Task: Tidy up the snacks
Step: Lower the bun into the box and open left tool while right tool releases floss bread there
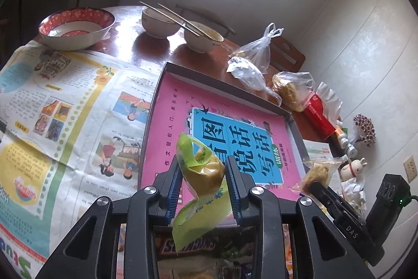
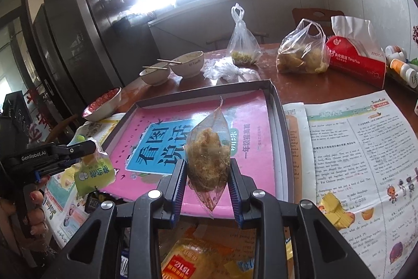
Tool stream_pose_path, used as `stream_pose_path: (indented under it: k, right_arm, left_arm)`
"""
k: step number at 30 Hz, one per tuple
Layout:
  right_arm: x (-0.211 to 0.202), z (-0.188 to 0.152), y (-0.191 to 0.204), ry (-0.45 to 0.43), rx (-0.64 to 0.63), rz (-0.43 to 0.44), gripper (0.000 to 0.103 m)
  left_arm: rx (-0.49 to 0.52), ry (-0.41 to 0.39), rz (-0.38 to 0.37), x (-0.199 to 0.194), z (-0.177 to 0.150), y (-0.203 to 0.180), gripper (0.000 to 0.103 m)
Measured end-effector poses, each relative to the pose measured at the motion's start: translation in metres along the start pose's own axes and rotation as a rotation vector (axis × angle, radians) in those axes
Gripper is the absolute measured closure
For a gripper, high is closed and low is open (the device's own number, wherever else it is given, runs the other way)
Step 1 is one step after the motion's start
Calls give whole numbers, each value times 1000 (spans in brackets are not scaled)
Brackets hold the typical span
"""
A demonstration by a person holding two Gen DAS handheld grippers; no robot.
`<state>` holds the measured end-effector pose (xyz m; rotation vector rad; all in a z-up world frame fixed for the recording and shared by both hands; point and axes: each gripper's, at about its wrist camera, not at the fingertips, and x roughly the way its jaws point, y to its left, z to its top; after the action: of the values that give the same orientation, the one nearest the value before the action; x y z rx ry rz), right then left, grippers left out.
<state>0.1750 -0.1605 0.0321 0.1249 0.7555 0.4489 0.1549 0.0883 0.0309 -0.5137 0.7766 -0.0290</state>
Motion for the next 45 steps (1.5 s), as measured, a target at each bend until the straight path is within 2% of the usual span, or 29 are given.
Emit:
stream_pose_path:
  k: [12,24,35,45]
  right_arm:
    - [12,-6,-9,59,15,-23,71]
    - [9,-6,-9,67,-9,-62,70]
    - [8,-7,-16,73,24,-64,70]
    - [0,-7,-24,55,45,-76,60]
  left_arm:
    - [10,27,13,22,0,-3,69]
    - [13,37,34,39,6,-4,69]
    - [32,55,52,46,4,-6,69]
    - [31,48,54,40,1,-5,69]
